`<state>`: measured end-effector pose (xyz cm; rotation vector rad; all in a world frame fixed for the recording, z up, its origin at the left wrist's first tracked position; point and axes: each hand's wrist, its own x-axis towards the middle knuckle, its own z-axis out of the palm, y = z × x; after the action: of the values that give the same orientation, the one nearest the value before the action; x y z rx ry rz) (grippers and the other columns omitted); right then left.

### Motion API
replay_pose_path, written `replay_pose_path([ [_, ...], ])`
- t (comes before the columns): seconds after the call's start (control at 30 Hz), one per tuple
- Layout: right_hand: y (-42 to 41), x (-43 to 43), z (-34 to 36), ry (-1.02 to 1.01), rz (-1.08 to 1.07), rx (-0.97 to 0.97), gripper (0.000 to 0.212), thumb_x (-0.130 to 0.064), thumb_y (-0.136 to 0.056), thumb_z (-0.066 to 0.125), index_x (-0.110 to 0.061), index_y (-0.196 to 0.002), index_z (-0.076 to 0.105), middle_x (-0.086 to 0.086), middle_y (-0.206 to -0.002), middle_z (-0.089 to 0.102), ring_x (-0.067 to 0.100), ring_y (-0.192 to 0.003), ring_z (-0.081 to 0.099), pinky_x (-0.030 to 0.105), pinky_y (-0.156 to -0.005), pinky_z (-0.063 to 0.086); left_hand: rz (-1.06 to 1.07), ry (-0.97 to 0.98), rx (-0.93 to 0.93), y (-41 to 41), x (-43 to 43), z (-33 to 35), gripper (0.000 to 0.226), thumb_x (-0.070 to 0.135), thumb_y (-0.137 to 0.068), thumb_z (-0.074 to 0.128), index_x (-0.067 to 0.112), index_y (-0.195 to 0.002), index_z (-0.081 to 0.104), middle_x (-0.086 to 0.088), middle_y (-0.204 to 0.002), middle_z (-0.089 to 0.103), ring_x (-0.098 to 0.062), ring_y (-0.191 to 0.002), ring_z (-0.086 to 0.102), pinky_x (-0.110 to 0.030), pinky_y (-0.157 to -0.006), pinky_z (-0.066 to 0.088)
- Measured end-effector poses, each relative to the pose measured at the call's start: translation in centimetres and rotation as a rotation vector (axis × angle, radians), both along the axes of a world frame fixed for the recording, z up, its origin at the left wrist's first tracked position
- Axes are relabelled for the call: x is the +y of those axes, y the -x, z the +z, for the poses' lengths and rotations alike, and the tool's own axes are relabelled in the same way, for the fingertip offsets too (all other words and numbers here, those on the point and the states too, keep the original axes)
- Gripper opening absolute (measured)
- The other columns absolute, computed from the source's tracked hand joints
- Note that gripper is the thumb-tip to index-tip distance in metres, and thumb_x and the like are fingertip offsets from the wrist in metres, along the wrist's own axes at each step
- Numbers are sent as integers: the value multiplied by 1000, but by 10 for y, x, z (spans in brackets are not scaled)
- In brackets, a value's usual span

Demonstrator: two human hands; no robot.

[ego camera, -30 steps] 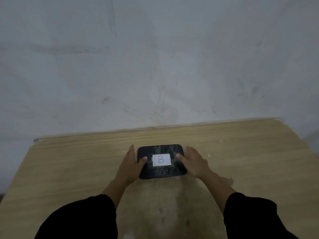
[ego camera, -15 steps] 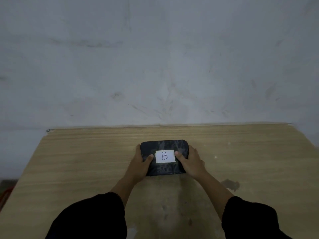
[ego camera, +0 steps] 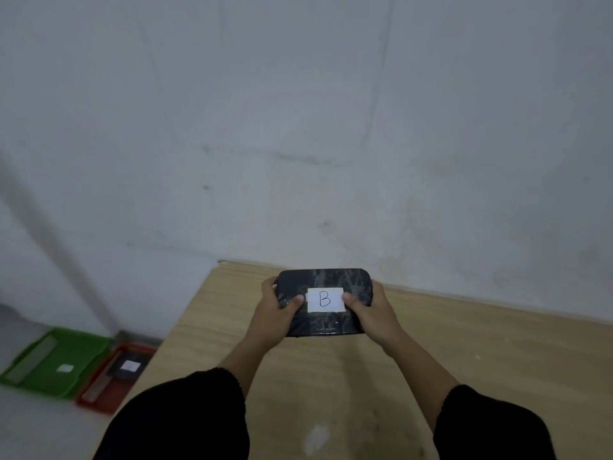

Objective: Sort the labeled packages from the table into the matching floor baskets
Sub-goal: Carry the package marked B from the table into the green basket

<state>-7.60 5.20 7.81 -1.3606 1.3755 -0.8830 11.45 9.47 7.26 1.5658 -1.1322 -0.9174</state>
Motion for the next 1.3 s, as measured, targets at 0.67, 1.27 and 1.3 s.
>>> replay_pose_path([
  [0.67,-379,113,19,41,273,-41,49,-34,-83,64,-23,-124,42,-4,-111,58,17,-99,58,34,-86,47,296,43,78,-370,166,22,54,24,-81,65,35,-130,43,-3,-115,58,-12,-102,58,-26,-81,50],
  [1.27,-727,77,-1,-7,454,-40,61,-41,-82,64,-20,-132,37,-2,-113,56,19,-102,58,39,-91,51,462,1,-21,-687,167,17,41,19,-87,59,32,-125,47,-9,-109,56,-22,-102,59,-32,-79,54],
  [1.3,-745,74,0,-5,457,-38,61,-40,-82,64,-20,-132,36,-2,-113,56,19,-102,57,39,-91,50,460,-5,-32,-705,163,18,39,19,-87,58,34,-122,48,-10,-111,56,-23,-104,58,-37,-85,54],
])
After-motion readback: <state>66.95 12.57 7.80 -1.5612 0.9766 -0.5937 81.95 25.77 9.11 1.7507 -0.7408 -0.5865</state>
